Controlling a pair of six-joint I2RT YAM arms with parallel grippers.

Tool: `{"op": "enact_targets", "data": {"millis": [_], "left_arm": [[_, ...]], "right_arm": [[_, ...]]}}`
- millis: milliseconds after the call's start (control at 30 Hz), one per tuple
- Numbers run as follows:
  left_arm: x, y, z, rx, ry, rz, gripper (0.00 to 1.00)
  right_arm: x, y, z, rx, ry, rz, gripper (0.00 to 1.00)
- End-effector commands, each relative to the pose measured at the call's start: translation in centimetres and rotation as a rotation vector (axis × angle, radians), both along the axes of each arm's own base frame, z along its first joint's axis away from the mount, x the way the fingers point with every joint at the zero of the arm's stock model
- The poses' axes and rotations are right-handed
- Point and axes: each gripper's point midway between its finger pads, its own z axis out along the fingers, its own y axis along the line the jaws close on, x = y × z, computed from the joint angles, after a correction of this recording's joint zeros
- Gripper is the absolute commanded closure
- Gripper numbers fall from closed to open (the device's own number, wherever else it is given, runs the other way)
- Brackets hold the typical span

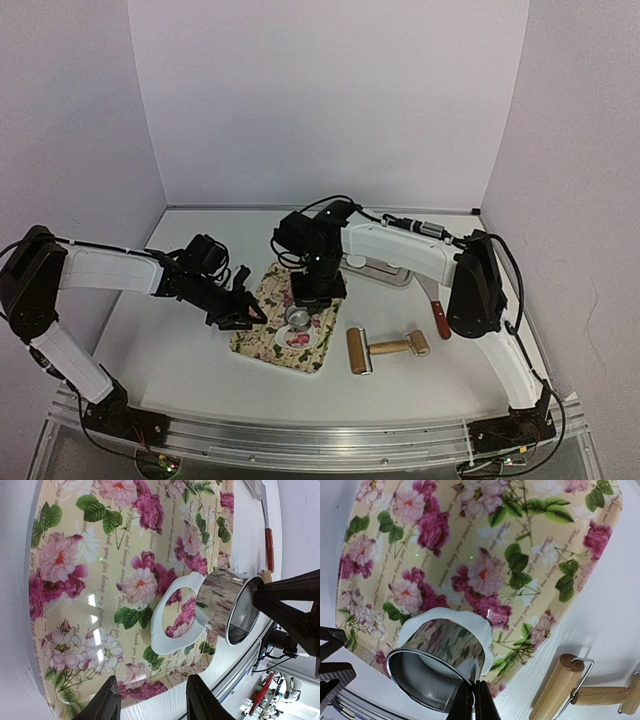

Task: Roll out the dumpling wrappers from the dough

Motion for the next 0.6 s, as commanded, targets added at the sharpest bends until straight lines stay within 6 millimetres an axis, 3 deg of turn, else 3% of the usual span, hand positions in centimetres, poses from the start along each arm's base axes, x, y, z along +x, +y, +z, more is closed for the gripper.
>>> {"op": "enact_targets", "data": {"millis": [0,133,267,567], "left_arm": [[2.4,-1.6,2.7,-0.056,-0.103,-0.025,0.38],[4.3,-2.8,5.9,-0.107,-0.181,-0.015,0.32],[6.5,-3.8,7.7,-0.108,-0.228,0.008,0.21],[10.2,-6.2,5.5,-0.053,-0.167,0.028,0.12]], "right_arm": [[2.2,-1.9,3.1,0.020,-0.066,-0.055,1.00],[3.6,-2.7,2.9,0.000,-0.095,-0.055,1.00],[5.5,-2.8,2.9,0.006,-0.122,-0.057,1.00],[7.4,-2.1,3.6,0.063,-0.133,-0.048,1.00]]}}
